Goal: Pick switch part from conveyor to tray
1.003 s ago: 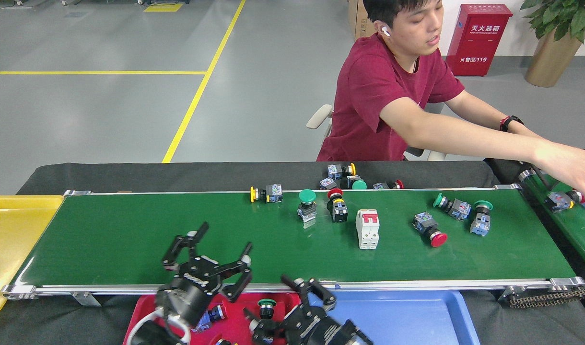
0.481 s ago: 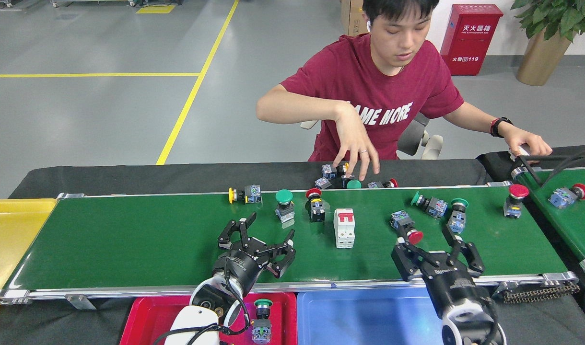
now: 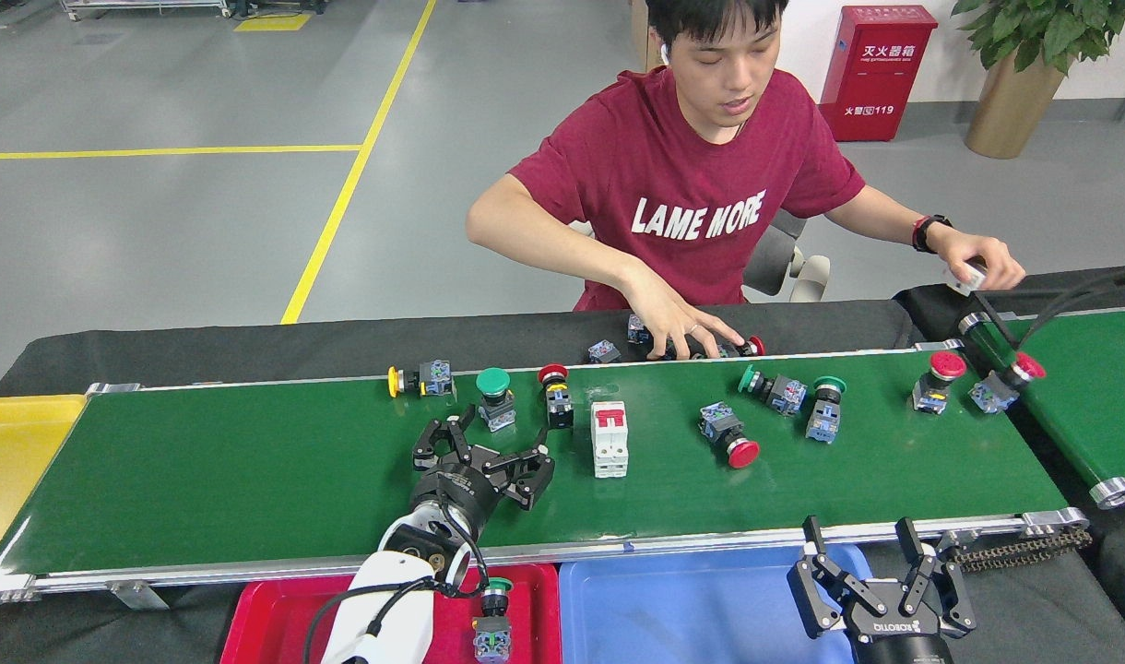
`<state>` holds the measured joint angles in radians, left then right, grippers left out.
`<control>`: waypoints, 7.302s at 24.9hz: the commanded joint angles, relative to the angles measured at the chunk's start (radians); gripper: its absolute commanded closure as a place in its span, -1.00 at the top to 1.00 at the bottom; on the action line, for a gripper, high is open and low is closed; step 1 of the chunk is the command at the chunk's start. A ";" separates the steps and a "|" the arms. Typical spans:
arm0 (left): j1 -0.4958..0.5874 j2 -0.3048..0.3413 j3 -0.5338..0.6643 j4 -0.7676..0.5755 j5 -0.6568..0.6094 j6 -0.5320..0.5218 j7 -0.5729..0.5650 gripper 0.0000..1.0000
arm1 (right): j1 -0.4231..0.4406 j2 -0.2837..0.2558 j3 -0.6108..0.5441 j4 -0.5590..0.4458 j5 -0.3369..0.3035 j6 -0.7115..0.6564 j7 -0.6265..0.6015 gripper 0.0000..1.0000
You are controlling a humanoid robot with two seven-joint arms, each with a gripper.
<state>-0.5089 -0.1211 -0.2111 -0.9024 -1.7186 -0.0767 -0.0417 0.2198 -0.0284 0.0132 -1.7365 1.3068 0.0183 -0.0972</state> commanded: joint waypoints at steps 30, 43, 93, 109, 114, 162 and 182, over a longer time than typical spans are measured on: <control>0.595 0.403 0.134 -0.725 0.278 -0.709 0.048 0.32 | -0.626 0.134 0.340 0.695 0.034 0.132 0.163 -0.58; 0.644 0.288 0.464 -0.696 0.318 -0.353 0.052 1.00 | -0.361 0.035 0.341 0.178 -0.081 -0.199 0.269 -0.85; -0.003 0.285 0.306 0.068 0.203 -0.189 0.040 1.00 | -0.007 -0.038 -0.045 0.020 -0.072 0.003 0.024 0.97; -0.088 0.290 0.305 0.277 0.205 -0.124 0.155 -0.97 | -0.425 0.104 0.289 0.368 0.043 0.213 0.131 0.97; 0.107 0.319 0.308 -0.032 0.209 -0.489 0.155 -0.97 | -0.616 0.159 0.353 0.641 0.032 0.325 0.131 0.97; 0.056 0.426 0.364 0.031 0.244 -0.434 0.082 1.00 | -0.261 0.156 0.458 0.092 -0.066 -0.297 0.353 1.00; -0.194 0.428 0.193 0.481 0.255 -0.100 0.177 -0.16 | -0.280 0.170 0.524 0.098 -0.064 -0.293 0.358 1.00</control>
<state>-0.6803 0.2965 -0.0222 -0.4172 -1.4682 -0.1882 0.1146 -0.0423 0.1289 0.5338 -1.6264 1.2442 -0.2690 0.2614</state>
